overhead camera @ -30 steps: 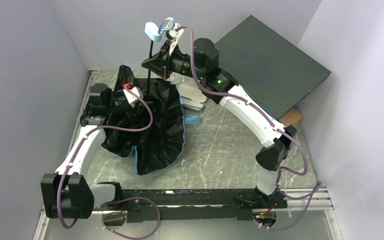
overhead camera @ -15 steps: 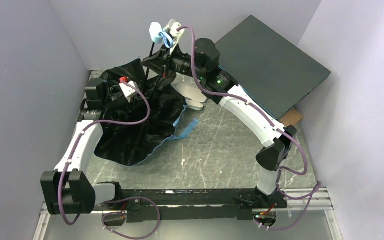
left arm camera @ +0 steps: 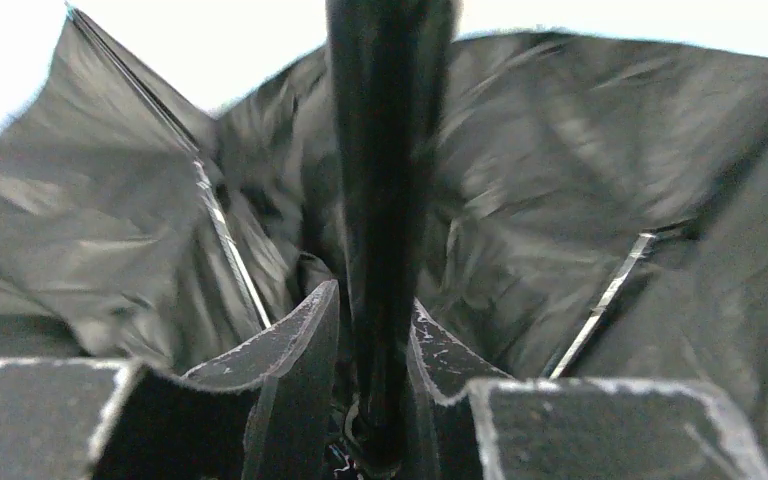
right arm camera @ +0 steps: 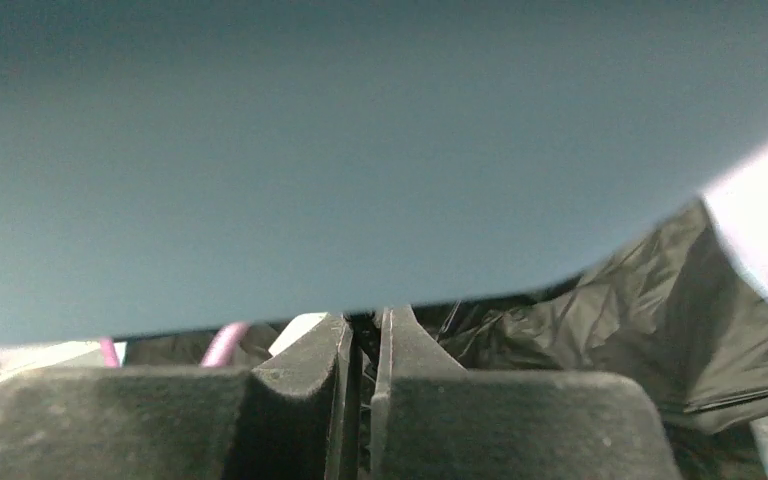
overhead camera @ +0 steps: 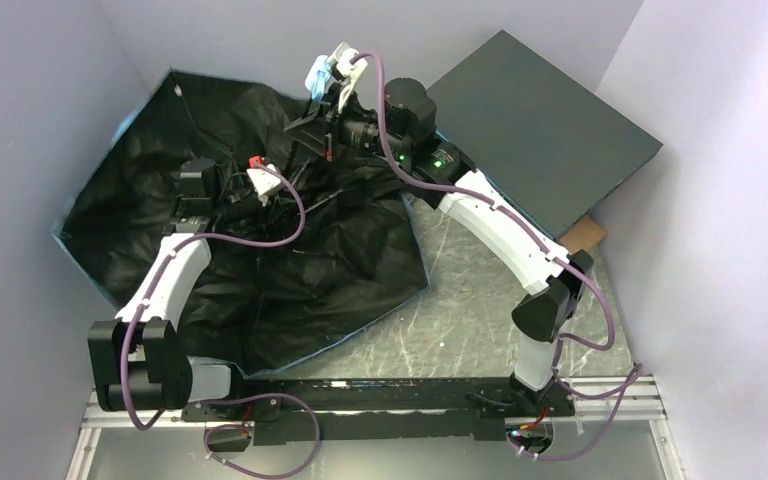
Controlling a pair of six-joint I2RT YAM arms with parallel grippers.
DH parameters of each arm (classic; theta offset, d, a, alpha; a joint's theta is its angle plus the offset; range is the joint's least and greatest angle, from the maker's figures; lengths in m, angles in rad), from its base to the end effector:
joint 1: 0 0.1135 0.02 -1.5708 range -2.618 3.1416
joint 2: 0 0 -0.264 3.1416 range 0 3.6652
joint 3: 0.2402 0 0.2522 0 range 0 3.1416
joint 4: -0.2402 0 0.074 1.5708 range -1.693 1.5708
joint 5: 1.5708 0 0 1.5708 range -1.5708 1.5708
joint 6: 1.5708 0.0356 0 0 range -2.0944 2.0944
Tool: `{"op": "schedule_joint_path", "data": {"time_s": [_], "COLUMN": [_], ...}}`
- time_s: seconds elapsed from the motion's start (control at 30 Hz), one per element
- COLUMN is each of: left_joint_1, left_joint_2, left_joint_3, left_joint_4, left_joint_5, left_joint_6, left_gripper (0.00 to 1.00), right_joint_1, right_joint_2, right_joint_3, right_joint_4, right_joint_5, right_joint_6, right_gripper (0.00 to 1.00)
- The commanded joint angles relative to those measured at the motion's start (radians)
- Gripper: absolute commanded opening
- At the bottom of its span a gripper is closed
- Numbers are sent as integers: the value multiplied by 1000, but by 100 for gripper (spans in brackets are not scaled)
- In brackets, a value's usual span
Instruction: Open the umbrella
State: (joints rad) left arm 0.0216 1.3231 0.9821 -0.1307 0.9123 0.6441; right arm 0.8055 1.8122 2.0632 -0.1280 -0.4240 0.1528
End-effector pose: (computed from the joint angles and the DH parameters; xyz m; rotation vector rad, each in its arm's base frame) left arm 0.2921 -0.0219 0.3005 1.0662 1.5479 -0.4745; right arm 0.2743 0.3066 0.5019 -0.8323 1.3123 1.0758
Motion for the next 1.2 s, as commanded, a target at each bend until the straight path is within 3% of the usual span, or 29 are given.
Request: {"op": "schedule_joint_path", "data": {"time_s": [0.0,0.13,0.4,0.5,0.6,0.77,0.9,1.17], "left_joint_1": [57,65,68,69,68,69,69,58], "left_joint_2": [109,74,1,-37,-75,-121,-130,-157], "left_joint_3": [-100,-88,11,28,63,153,247,319], "left_joint_4": [-206,-185,-208,-193,-179,-167,-181,-90], "left_joint_5": [-312,-295,-236,-210,-201,-190,-162,-190], "left_joint_6": [70,59,53,21,-19,-78,-122,-84], "left_gripper": [30,28,2,0,0,0,0,0], "right_joint_1": [25,24,24,25,25,25,23,19], "right_joint_2": [-255,-272,-350,-387,-437,-519,-589,-668], "right_joint_3": [154,129,-57,-155,-271,-474,-642,-735], "right_joint_4": [537,540,511,495,493,487,464,283], "right_joint_5": [-110,-108,-99,-88,-71,-17,-11,47], "right_joint_6": [180,175,125,99,74,38,-13,-141], "right_gripper": [0,0,0,0,15,57,81,84]}}
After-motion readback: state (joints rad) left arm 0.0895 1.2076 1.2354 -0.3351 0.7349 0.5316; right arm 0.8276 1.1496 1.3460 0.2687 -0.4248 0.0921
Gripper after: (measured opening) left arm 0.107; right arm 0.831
